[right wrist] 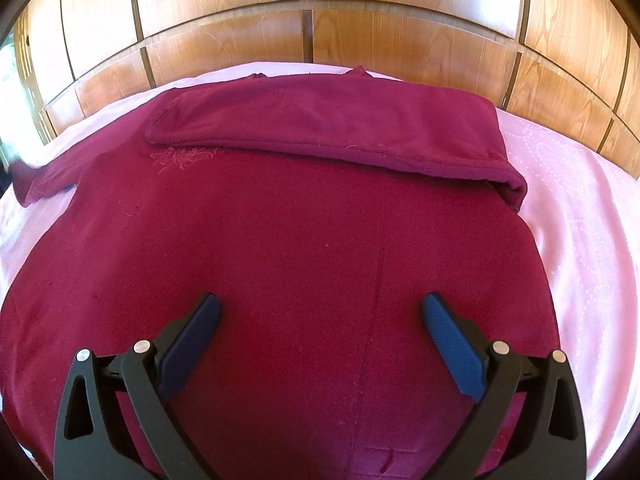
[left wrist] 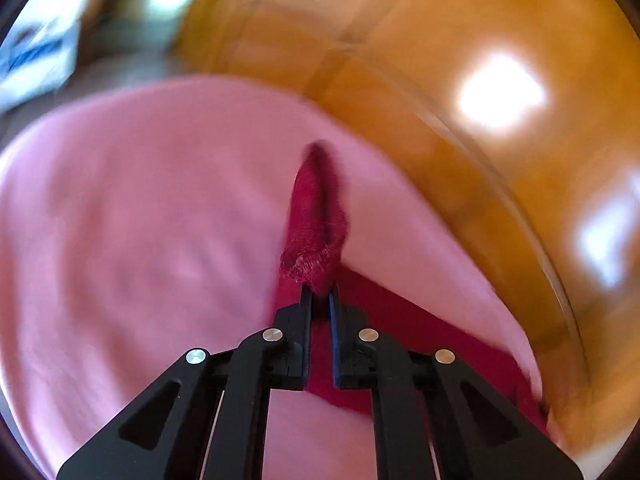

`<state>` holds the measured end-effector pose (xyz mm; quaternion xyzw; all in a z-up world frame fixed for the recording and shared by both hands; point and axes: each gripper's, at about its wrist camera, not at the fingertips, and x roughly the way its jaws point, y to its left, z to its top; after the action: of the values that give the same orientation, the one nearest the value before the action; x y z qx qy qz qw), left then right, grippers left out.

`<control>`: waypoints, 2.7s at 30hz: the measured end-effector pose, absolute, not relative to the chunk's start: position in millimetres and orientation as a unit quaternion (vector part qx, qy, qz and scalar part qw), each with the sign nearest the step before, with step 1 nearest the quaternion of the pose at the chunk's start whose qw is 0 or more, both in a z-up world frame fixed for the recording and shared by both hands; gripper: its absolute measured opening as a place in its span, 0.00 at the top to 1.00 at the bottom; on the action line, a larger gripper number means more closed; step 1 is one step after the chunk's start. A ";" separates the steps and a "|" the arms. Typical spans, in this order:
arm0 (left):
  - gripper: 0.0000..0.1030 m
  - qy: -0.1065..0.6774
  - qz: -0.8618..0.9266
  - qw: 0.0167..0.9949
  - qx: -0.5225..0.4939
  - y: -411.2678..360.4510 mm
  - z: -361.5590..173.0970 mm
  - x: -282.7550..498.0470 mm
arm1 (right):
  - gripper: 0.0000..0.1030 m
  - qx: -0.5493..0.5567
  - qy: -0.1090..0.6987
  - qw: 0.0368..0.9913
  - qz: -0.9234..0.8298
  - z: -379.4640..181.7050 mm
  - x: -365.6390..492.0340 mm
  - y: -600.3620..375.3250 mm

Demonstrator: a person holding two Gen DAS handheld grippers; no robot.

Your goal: Fold small clothes

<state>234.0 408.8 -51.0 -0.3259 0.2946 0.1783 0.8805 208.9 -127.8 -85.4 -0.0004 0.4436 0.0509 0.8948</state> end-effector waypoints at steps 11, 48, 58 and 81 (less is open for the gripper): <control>0.75 0.370 -0.072 0.914 -0.151 137.1 -53.5 253.7 | 0.02 0.004 0.444 0.895 0.053 -84.6 207.3 -127.7; 0.54 0.363 -0.072 0.919 -0.134 121.0 -132.4 151.4 | 0.96 0.101 0.426 0.874 0.212 11.5 322.9 -34.0; 0.54 0.378 -0.069 0.914 -0.128 117.7 -129.2 156.4 | 0.96 0.132 0.422 0.894 0.075 5.9 339.4 -165.2; 0.54 0.345 -0.085 0.927 -0.120 119.7 -42.0 272.0 | 0.47 0.105 0.421 0.897 0.081 -16.4 331.9 -186.7</control>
<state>272.0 119.7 -42.0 -0.1197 0.3450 -0.0849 0.9271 331.9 -186.7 -16.4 0.1051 0.4210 0.0811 0.8973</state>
